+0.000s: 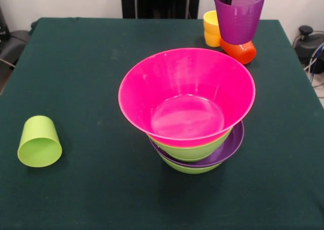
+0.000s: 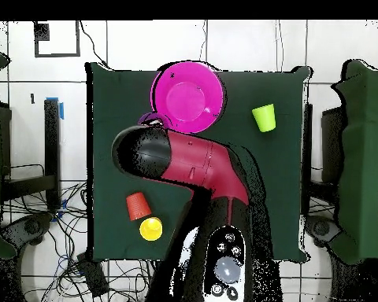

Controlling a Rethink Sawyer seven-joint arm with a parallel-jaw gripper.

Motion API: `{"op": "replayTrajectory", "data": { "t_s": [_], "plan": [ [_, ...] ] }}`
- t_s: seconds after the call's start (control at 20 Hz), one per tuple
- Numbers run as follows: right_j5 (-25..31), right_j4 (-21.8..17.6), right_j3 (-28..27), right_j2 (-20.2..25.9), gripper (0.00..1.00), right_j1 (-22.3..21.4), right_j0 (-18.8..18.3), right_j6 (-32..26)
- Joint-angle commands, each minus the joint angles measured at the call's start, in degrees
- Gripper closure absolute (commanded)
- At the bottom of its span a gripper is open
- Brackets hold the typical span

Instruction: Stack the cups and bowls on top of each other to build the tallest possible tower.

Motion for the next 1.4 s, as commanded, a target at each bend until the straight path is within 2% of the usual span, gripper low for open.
{"op": "replayTrajectory", "data": {
  "t_s": [0.05,0.35,1.0,1.4],
  "plan": [
    [2.4,-4.6,-1.3,7.3,1.00,1.6,-1.5,-8.3],
    [2.4,-6.0,-2.0,8.6,1.00,2.0,-2.8,-8.3],
    [4.5,-10.1,-6.1,14.0,1.00,4.4,-8.7,-12.7],
    [6.2,-12.4,-7.4,15.3,1.00,4.3,-9.4,-11.8]
  ]
}}
